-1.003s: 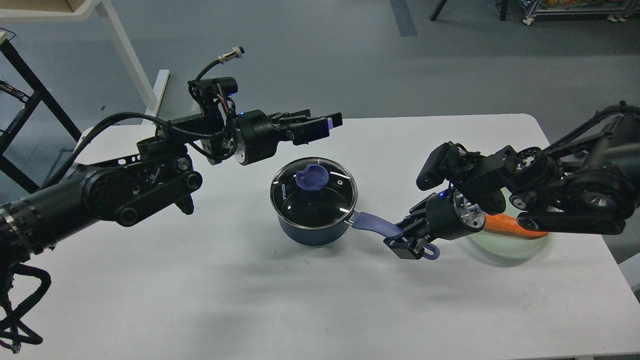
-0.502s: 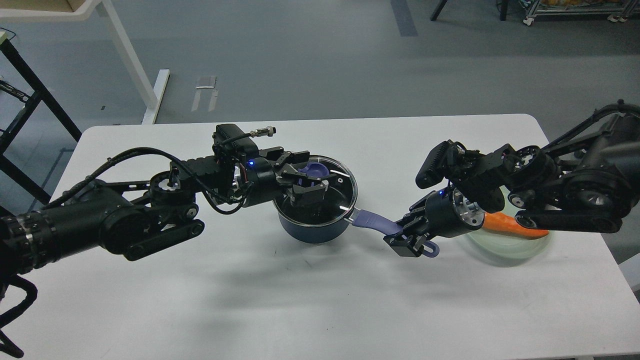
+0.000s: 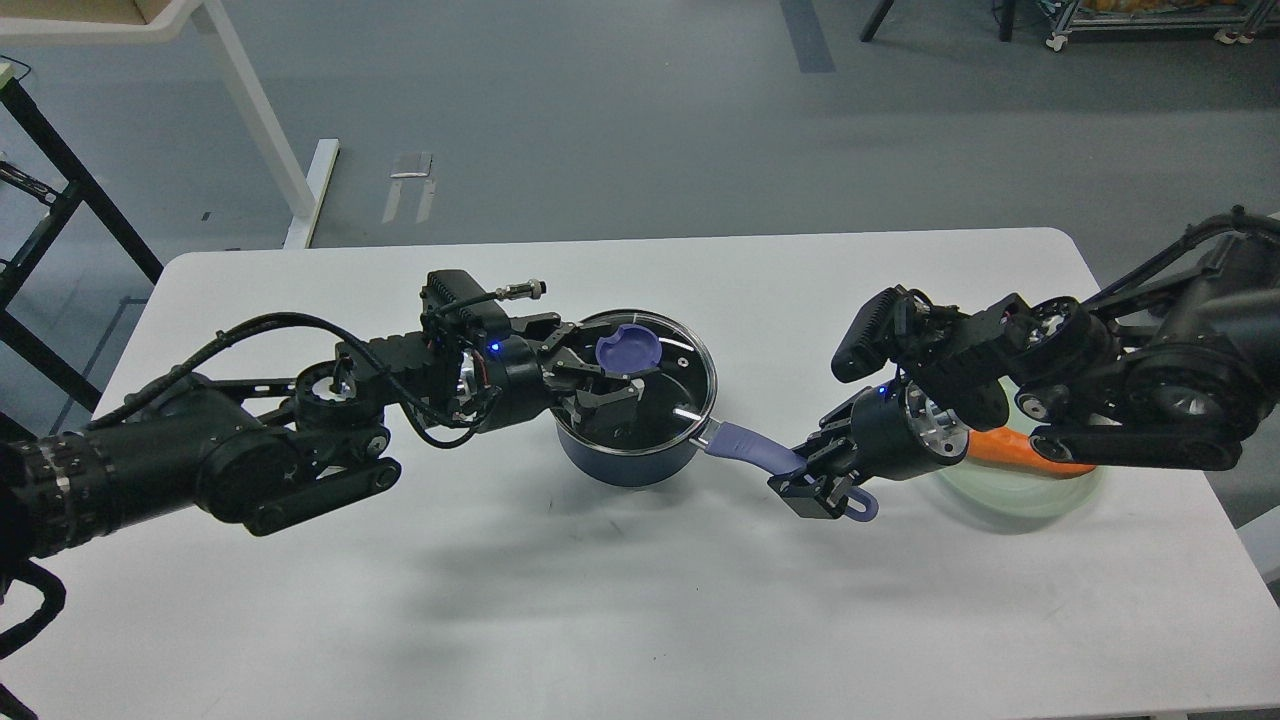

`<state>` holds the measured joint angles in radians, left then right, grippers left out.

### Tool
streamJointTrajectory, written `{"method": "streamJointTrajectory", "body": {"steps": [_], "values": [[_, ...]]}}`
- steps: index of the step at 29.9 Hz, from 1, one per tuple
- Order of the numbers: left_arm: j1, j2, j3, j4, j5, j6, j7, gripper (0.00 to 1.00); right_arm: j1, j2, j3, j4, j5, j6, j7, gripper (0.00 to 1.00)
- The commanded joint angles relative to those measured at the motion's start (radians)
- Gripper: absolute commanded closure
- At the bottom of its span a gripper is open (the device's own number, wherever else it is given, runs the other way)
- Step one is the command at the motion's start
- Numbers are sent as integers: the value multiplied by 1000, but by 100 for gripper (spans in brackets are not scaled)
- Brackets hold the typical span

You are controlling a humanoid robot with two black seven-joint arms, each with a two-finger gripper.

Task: Open pot lid
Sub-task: 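Close the left gripper on the purple lid knob, then lift the glass lid off the pot and carry it away with left gripper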

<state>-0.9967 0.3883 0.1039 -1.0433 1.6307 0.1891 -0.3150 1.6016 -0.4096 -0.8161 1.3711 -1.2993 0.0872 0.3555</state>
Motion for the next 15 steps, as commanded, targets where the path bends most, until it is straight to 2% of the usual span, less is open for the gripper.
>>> {"method": "streamJointTrajectory", "body": {"steps": [1, 5, 9, 12, 15], "values": [[-6, 1, 3, 0, 0, 7, 1, 32, 0, 0, 0, 0, 0, 0, 0, 77], [-8, 1, 2, 0, 0, 10, -1, 48, 0, 0, 0, 0, 0, 0, 0, 77], [-10, 3, 2, 0, -2, 29, -4, 58, 0, 0, 0, 0, 0, 0, 0, 77], [-10, 4, 2, -1, -3, 30, -26, 60, 1, 0, 0, -1, 0, 3, 0, 77], [-13, 14, -4, -7, -9, 32, -29, 60, 3, 0, 0, -3, 0, 5, 0, 77]]}}
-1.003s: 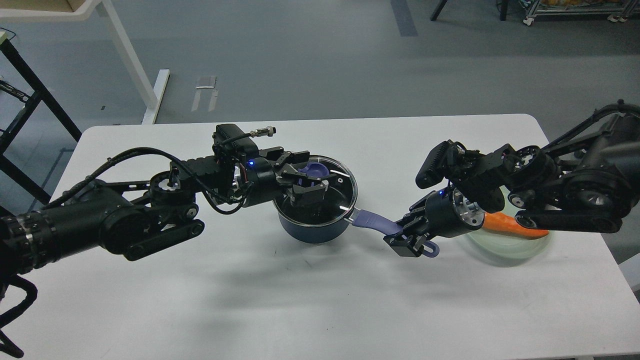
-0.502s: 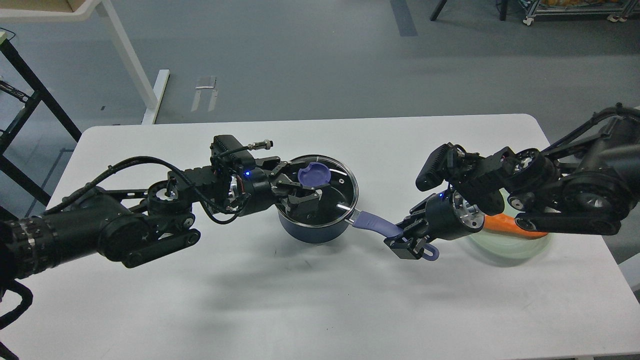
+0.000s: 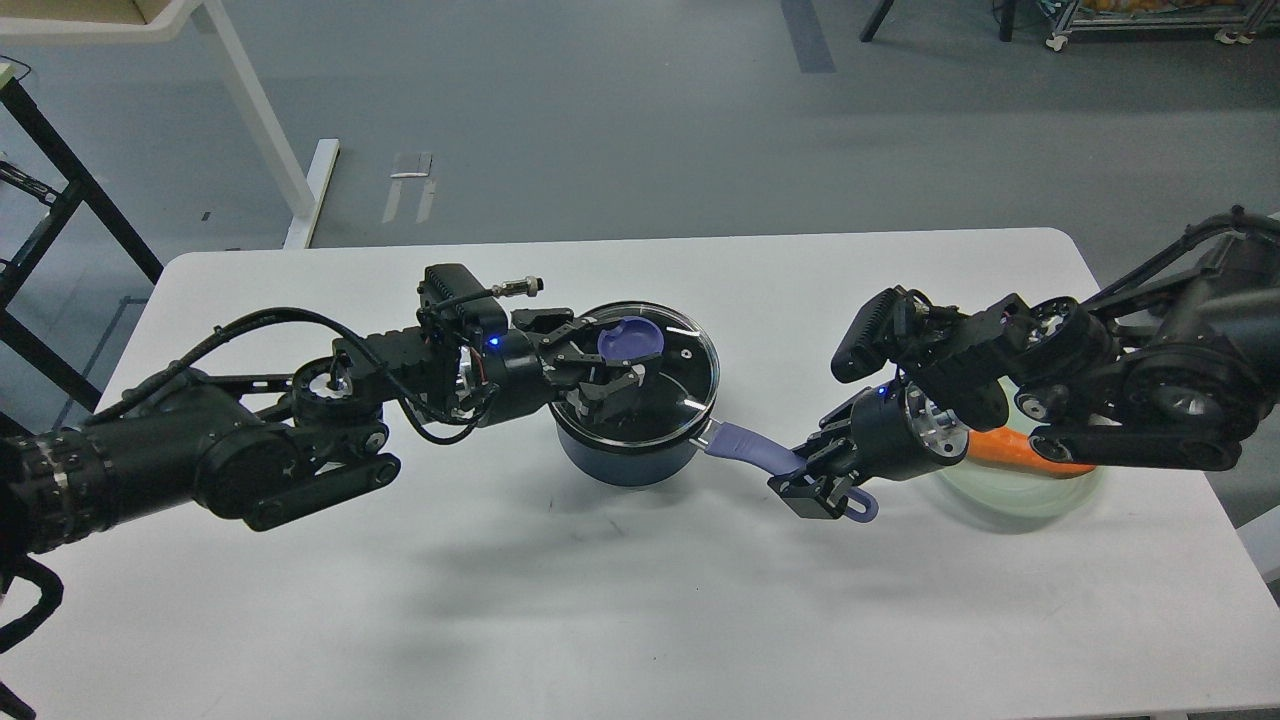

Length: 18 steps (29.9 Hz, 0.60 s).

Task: Open pot lid
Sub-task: 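Lift the glass lid off the pot and carry it away with left gripper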

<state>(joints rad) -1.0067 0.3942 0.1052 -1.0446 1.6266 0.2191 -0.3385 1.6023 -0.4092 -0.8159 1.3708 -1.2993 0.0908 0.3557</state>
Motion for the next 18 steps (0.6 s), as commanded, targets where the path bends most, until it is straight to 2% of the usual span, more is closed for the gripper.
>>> {"method": "streamJointTrajectory", "body": {"steps": [1, 4, 8, 15, 18], "values": [[-6, 14, -9, -11, -7, 2, -7, 60, 2, 0, 0, -2, 0, 1, 0, 77], [-35, 70, -18, -21, -11, 3, -14, 60, 2, 0, 0, -3, 0, 1, 0, 77], [-46, 182, -18, -21, -14, 3, -53, 60, -1, 0, 0, -7, 0, 1, 0, 77], [-18, 368, 2, -11, -66, -1, -51, 60, 1, 0, 0, -13, 0, 3, 0, 77], [52, 434, 7, -3, -77, 3, -51, 59, 1, -2, 0, -13, 0, 3, 2, 77]]}}
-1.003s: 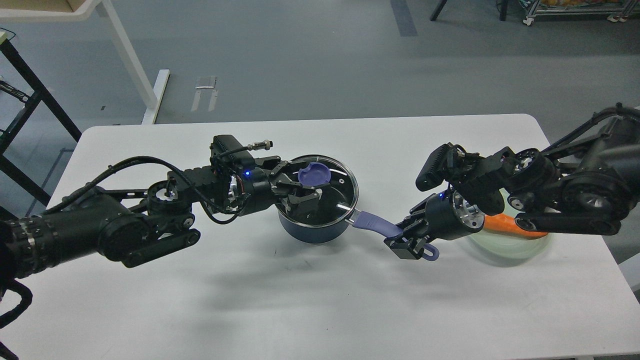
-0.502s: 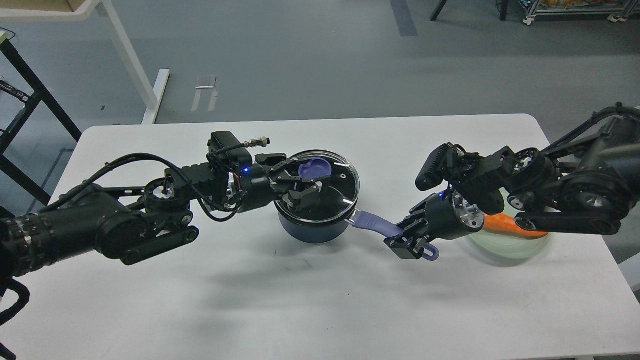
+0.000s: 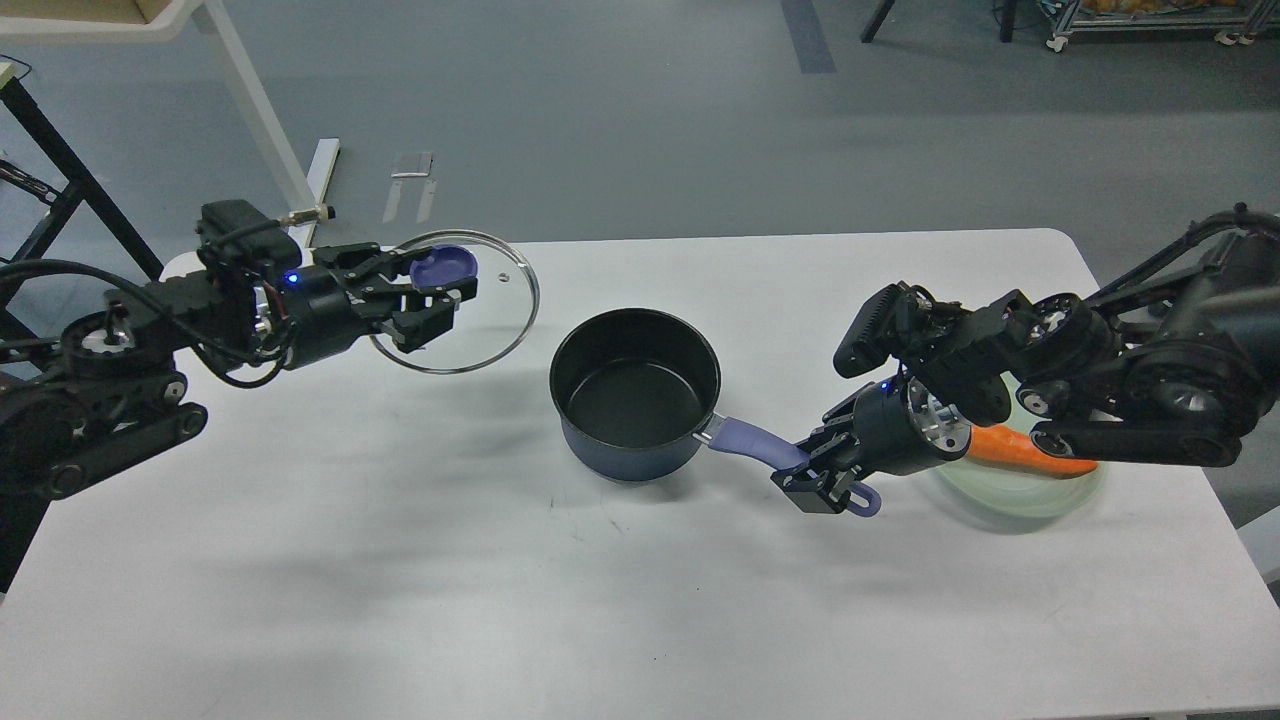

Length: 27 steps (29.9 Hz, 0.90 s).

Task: Open pot lid
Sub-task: 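Lift the glass lid off the pot and carry it away with left gripper, then lower the lid onto the table and open the left gripper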

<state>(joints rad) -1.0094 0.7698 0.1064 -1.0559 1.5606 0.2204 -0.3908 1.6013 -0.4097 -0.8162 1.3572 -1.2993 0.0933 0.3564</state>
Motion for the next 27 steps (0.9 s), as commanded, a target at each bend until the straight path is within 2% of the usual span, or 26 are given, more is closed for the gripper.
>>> {"method": "streamJointTrajectory", "body": {"steps": [1, 8, 14, 21, 25, 27], "values": [[76, 72, 6, 10, -11, 2, 1, 59, 2, -1, 0, 0, 0, 0, 1, 77], [199, 85, 6, 88, -13, 5, -3, 59, 2, 0, 0, -3, 0, 0, 1, 77], [247, 68, 6, 168, -60, 20, 0, 59, 5, -1, 0, -3, 0, 0, 1, 77], [261, -23, 7, 298, -68, 27, -6, 57, 3, -4, 0, -1, 2, 0, 1, 77], [261, -23, 7, 300, -70, 28, -26, 49, 0, -4, 2, -3, 2, 0, 1, 76], [261, -23, 7, 300, -70, 27, -30, 35, 0, -3, 2, -3, 2, -1, 1, 76]]}}
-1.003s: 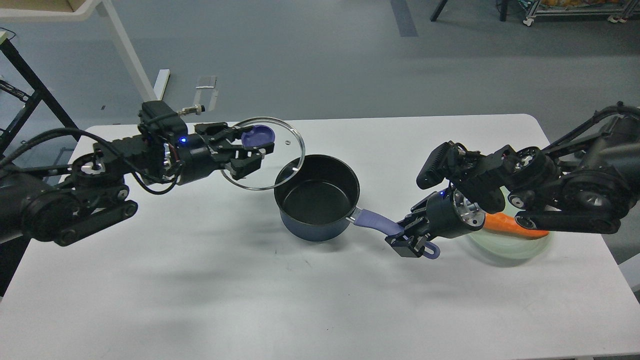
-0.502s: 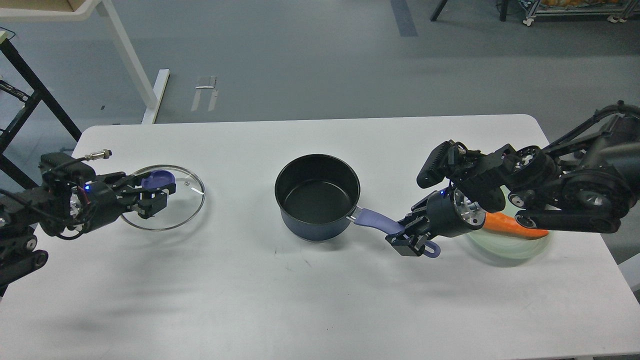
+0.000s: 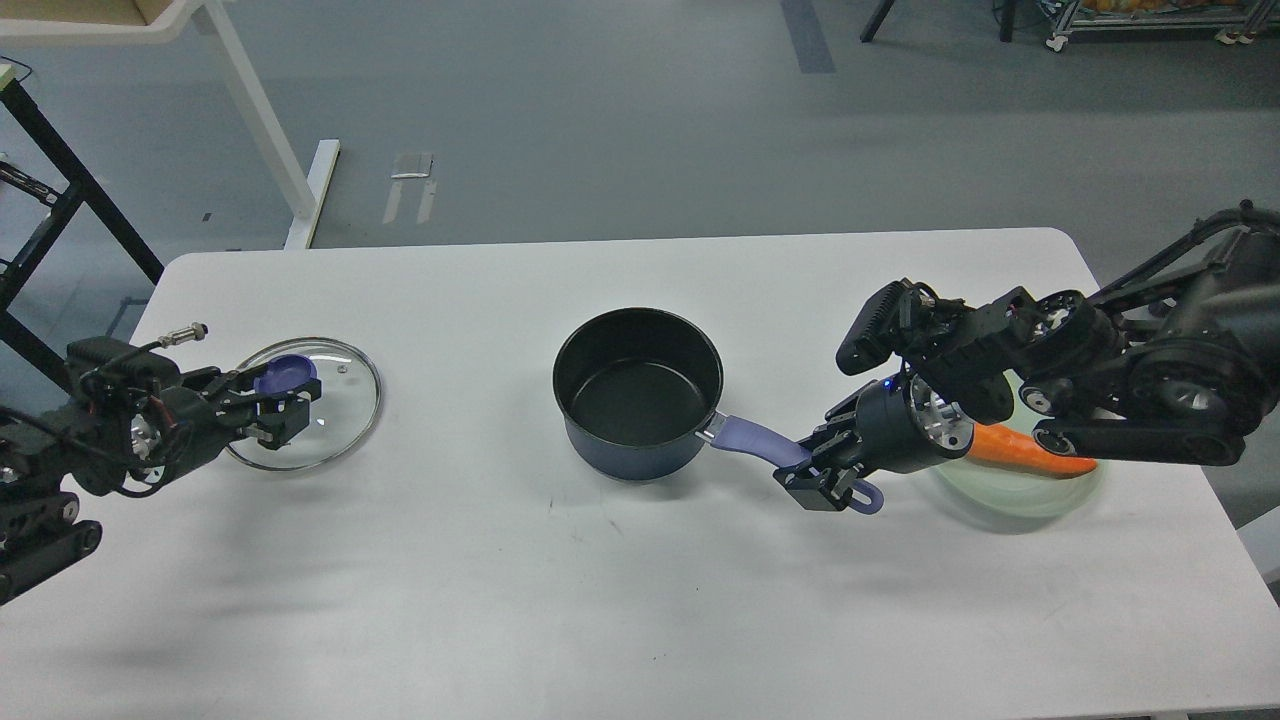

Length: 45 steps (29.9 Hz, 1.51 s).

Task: Open pot lid

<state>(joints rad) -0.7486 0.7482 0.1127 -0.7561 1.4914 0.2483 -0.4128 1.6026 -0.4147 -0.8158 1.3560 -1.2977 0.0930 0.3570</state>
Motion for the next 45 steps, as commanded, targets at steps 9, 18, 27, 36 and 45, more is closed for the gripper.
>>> {"method": "streamJointTrajectory", "body": {"steps": [9, 18, 27, 36, 45], "values": [[-3, 0, 1, 0, 0, -4, -43, 18, 0, 4, 3, -5, 2, -3, -1, 68], [-98, 11, -8, -2, -359, -24, -52, 1, -1, -4, 7, -8, 11, -7, -1, 22], [-225, 17, -18, -2, -721, -185, -40, 1, -13, -79, 121, -15, 57, -12, -3, 4], [-276, -44, -21, 0, -1147, -219, -35, 1, -199, -226, 489, -150, 371, -12, -4, 2], [-284, -197, -194, 4, -1324, -235, -38, 1, -544, -289, 1015, -245, 612, -22, -4, 1]]}}
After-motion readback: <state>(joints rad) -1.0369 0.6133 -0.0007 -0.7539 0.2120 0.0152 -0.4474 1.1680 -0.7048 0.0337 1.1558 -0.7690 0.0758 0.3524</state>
